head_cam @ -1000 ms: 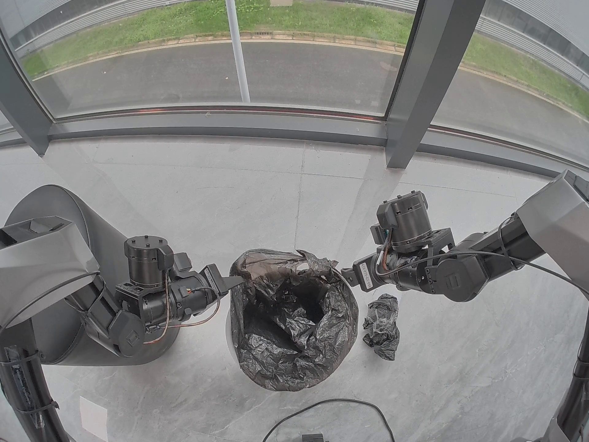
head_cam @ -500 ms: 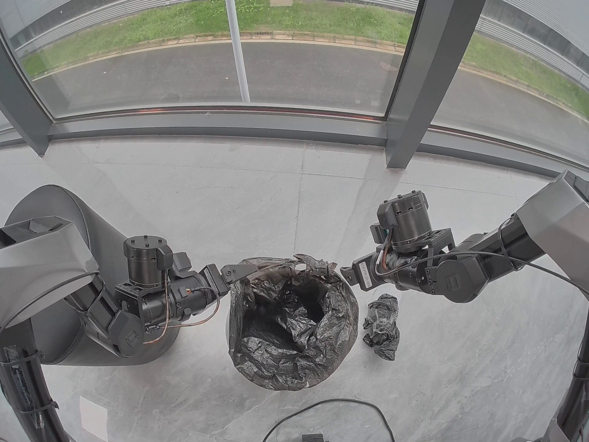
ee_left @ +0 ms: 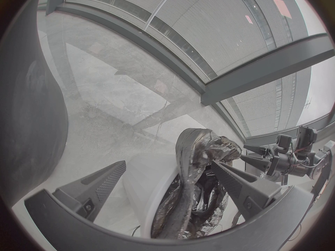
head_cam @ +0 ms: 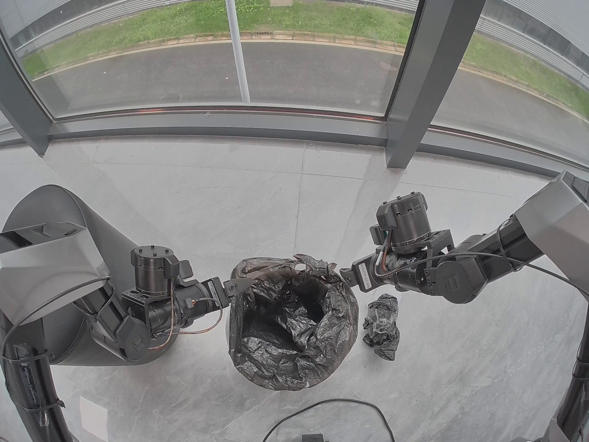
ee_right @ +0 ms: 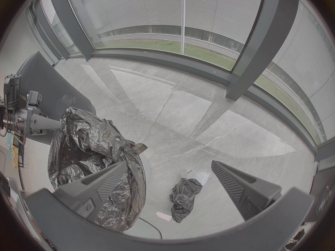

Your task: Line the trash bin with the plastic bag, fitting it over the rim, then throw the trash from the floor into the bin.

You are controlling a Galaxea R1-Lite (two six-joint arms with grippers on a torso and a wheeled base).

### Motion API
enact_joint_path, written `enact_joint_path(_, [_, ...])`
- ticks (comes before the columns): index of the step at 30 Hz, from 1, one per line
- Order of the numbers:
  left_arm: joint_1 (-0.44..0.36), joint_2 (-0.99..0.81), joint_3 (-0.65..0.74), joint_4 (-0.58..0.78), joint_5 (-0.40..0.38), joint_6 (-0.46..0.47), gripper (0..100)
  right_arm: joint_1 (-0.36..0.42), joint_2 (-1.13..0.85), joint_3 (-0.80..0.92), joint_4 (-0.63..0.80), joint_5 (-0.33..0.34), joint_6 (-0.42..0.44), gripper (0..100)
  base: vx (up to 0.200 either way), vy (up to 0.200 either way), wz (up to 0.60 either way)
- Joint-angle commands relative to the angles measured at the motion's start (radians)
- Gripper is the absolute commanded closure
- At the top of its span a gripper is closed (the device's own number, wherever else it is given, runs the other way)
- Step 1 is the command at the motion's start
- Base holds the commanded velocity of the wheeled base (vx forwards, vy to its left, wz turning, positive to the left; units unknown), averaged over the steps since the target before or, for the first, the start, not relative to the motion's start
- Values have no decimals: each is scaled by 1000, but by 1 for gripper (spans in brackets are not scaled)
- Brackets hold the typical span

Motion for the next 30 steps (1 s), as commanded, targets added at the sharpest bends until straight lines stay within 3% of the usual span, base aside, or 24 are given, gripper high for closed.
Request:
enact_joint_path(1, [1, 30, -4, 1, 9, 13, 0, 0, 4, 0, -1, 2, 0, 0, 0, 0, 0])
enact_joint_path(12, [24, 37, -28, 0, 104, 19, 0, 0, 21, 23, -84, 2, -2, 0, 0, 0, 0])
enact_joint_path(30, [39, 123, -65, 1, 181, 84, 0, 0, 24, 37, -112, 5, -3, 0, 0, 0, 0])
